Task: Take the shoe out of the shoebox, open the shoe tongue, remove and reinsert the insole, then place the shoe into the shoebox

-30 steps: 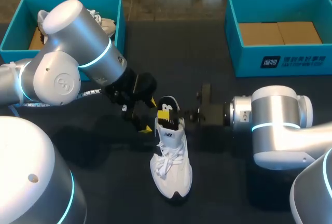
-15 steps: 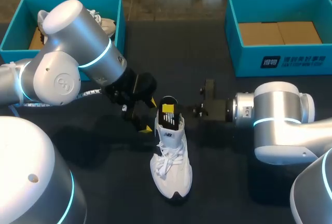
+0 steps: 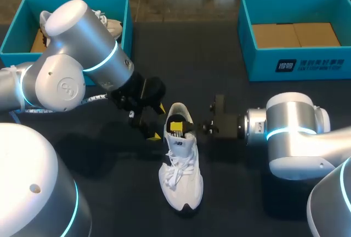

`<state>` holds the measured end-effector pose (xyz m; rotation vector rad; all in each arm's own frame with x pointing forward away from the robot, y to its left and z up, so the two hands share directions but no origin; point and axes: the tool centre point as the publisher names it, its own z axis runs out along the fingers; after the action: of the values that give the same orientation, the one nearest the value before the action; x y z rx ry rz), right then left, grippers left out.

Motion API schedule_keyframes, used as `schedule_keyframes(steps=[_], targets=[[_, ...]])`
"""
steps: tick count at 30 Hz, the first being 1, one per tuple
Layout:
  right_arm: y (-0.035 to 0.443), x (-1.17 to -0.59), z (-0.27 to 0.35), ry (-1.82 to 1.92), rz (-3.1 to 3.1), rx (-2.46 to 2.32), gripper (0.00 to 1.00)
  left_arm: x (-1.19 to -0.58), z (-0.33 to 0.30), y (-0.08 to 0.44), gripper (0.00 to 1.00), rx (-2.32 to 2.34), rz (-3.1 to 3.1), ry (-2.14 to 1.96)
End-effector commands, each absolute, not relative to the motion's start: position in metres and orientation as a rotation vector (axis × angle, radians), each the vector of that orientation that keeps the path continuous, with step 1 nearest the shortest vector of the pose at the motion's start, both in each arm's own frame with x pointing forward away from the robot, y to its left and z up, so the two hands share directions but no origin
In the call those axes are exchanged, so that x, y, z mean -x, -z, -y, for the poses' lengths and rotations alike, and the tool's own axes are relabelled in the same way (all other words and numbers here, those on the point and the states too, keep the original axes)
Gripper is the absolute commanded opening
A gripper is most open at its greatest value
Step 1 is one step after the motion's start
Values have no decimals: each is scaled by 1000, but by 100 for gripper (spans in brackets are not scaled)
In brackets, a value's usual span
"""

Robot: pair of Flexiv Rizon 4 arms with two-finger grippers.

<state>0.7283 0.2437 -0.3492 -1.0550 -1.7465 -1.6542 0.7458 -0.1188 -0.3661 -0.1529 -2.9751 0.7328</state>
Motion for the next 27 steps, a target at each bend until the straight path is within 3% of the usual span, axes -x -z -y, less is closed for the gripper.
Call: schedule_keyframes(steps=[1, 6, 12, 14, 17, 18, 27], targets=[[342, -722, -245, 1681, 1771, 1056, 38, -745, 119, 367, 100, 153, 2977, -734], [332, -728, -245, 1695, 1817, 1032, 48, -745, 119, 367, 100, 153, 2977, -734], [327, -739, -243, 1702, 1841, 1019, 45, -745, 119, 367, 100, 153, 2977, -734], [327, -743, -242, 1703, 1842, 1016, 39, -745, 119, 367, 100, 153, 2977, -734], [329, -750, -241, 1701, 1836, 1013, 5, -745, 119, 367, 100, 153, 2977, -734], [330, -752, -241, 1693, 1833, 1016, 0, -745, 119, 367, 100, 153, 2977, -734], [352, -746, -244, 1632, 1785, 1068, 0, -745, 119, 367, 100, 153, 2977, -734]])
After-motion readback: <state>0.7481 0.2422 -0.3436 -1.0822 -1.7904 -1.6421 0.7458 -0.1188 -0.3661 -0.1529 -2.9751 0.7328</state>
